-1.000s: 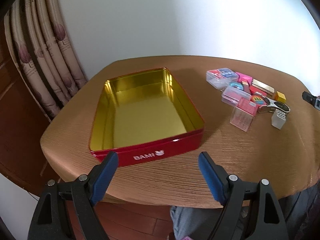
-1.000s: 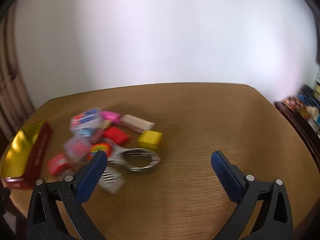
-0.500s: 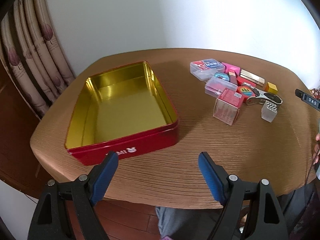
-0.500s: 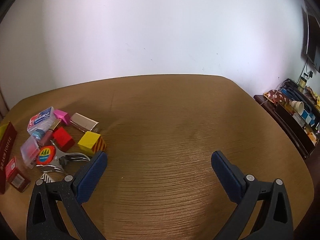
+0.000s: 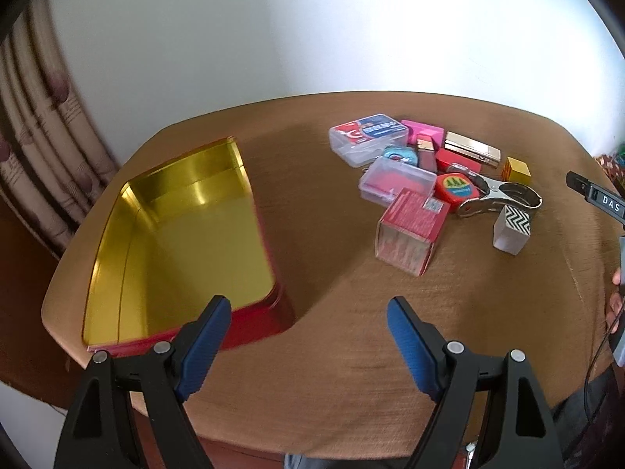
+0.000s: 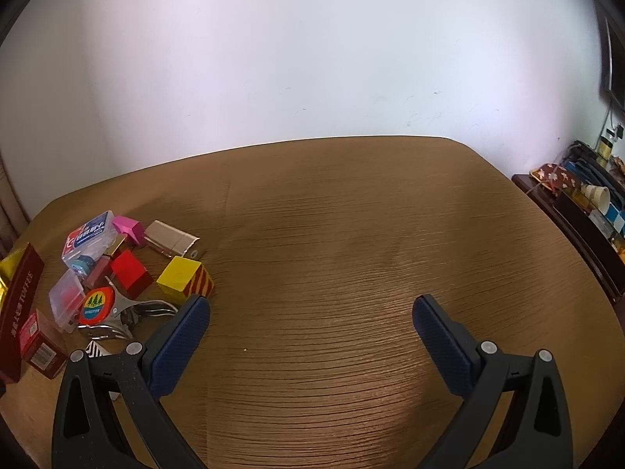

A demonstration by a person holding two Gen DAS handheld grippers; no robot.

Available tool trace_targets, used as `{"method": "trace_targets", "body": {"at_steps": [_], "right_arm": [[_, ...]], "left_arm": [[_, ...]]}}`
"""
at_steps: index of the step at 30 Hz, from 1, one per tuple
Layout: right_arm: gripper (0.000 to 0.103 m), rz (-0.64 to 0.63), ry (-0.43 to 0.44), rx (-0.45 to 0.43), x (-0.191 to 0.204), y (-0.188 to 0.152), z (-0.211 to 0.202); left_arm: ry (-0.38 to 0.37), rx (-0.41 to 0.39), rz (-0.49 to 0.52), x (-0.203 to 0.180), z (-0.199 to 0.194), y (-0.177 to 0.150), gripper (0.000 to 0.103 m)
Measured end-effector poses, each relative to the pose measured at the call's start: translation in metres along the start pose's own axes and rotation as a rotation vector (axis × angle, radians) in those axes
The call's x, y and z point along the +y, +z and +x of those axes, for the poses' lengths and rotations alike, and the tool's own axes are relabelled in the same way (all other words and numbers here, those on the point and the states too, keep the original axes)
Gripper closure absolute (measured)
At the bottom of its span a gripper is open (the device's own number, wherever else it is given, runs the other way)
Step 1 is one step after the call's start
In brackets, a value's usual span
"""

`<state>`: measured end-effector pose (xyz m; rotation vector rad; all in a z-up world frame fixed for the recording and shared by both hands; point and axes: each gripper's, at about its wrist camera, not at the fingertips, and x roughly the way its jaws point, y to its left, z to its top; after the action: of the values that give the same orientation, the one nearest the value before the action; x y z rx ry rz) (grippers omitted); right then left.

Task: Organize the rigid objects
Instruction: 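Move both tools toward the cluster of small objects beside the tin, then grasp the red cream box with the left gripper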

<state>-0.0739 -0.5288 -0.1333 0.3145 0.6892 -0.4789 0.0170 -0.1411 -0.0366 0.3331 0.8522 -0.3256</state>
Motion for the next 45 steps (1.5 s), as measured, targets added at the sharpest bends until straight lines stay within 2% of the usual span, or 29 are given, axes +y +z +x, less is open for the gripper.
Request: {"method": "trace_targets", "body": {"at_steps": [10,19,22,25,32,36,38,41,45], "right_arm": [[0.0,0.006,0.055,0.018,0.0,-0.003,0.005],[0.0,0.026,0.105,0.062,-0.002,-0.002,0.015],[0.0,0.03,0.113,0.066,-0.003,-0.003,0.016],[0.0,0.035,0.115,0.071,-0.003,-0.003,0.017],[0.0,0.026,0.131,0.091,-0.002,-0.003,0.021],[0.0,0.028,0.137,0.099,-0.002,-0.004,0.023],[0.0,0.028,0.139,0.103,-0.002,-0.004,0.024],[0.0,0.027,0.14,0.107,-0.003,-0.004,0.025],[0.0,0.028,0.147,0.112,-0.002,-0.003,0.026]], "left_arm": [[0.005,-0.002,0.104,-0.02,0.034,0.034,0.019],[-0.074,0.014,0.205,-0.037,0.052,0.044,0.019],[-0.185,0.022,0.183,-0.034,0.049,0.046,0.019],[-0.261,0.034,0.17,-0.033,0.047,0.049,0.019],[-0.344,0.102,0.09,-0.032,0.066,0.064,0.019],[-0.43,0.086,0.074,-0.034,0.058,0.065,0.019],[-0.439,0.074,0.066,-0.036,0.056,0.067,0.019],[-0.435,0.112,0.05,-0.042,0.064,0.071,0.019],[-0.387,0.141,0.035,-0.051,0.074,0.076,0.019]]}}
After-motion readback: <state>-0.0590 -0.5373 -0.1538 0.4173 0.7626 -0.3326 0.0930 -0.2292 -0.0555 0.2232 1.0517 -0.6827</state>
